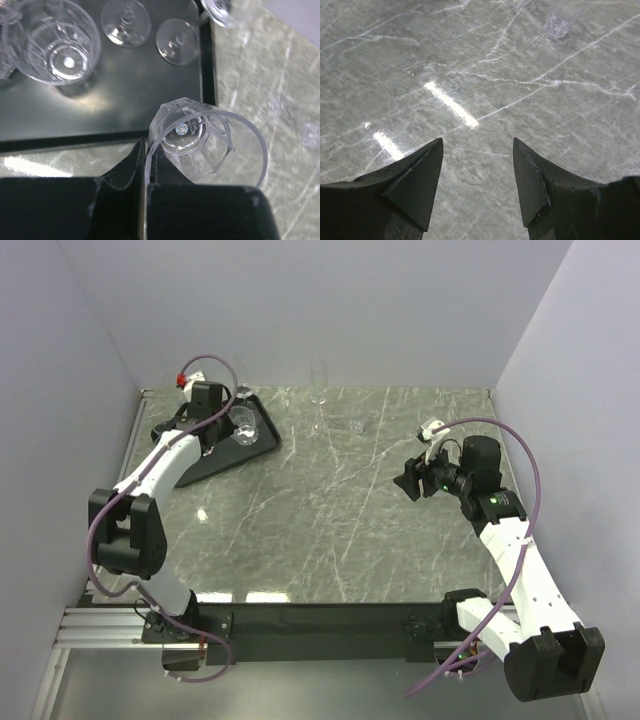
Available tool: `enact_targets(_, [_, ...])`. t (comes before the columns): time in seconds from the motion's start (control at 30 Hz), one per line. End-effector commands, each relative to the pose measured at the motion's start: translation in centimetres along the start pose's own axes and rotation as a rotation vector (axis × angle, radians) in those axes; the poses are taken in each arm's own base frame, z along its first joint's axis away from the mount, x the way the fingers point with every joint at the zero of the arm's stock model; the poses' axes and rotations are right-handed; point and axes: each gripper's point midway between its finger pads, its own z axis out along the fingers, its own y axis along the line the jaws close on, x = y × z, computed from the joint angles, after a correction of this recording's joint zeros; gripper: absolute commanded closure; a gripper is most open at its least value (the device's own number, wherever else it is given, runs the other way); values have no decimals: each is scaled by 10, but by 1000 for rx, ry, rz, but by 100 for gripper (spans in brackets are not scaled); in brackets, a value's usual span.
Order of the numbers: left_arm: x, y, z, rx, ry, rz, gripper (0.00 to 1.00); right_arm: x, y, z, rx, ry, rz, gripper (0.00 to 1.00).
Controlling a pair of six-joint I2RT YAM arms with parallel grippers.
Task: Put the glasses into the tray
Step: Place the glass into the tray
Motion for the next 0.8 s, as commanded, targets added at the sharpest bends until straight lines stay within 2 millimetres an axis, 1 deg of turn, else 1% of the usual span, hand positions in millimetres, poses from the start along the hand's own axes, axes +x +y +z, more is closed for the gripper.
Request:
enact_targets(0.0, [-31,-6,7,28,-45,-32,100,-6,-3,-1,9,-34,-30,35])
enact_targets(0.07, [-36,0,13,9,-47,-37,100,-6,-3,-1,9,-34,-32,35])
enact_targets(0.1, [-34,3,19,-8,-40,-34,100,-5,-4,-1,10,-34,-33,35])
enact_targets(0.17, [-35,9,27,-29,-37,-32,100,-5,-4,-1,11,-34,-32,35])
enact_targets(0.27, [-40,14,34,-46,-41,-39,100,-5,-4,-1,13,-33,-32,35])
enact_targets(0.4, [-38,21,50,-67,-23,-39,100,-5,-5,-1,14,-33,-33,35])
enact_targets(0.43, [-41,20,51,-65,-27,-40,100,-5,-5,-1,13,-32,-33,35])
enact_targets(0.5, [-37,23,59,-77,-10,-29,100,-5,-5,-1,14,-34,-33,35])
enact_targets(0.53, [-41,22,60,-76,-16,-27,100,-5,-5,-2,16,-35,-33,35])
enact_targets(0.63, [-36,25,70,-86,2,0,100,-5,-6,-1,18,-35,-32,35])
enact_targets(0.67, [-41,23,70,-83,-4,3,100,-5,-6,-1,17,-32,-31,35])
enact_targets(0.73, [-37,26,77,-96,12,21,100,-4,-6,-1,18,-32,-34,35])
enact_targets(0.77, [-42,25,77,-97,3,23,100,-5,-6,-2,20,-33,-33,35])
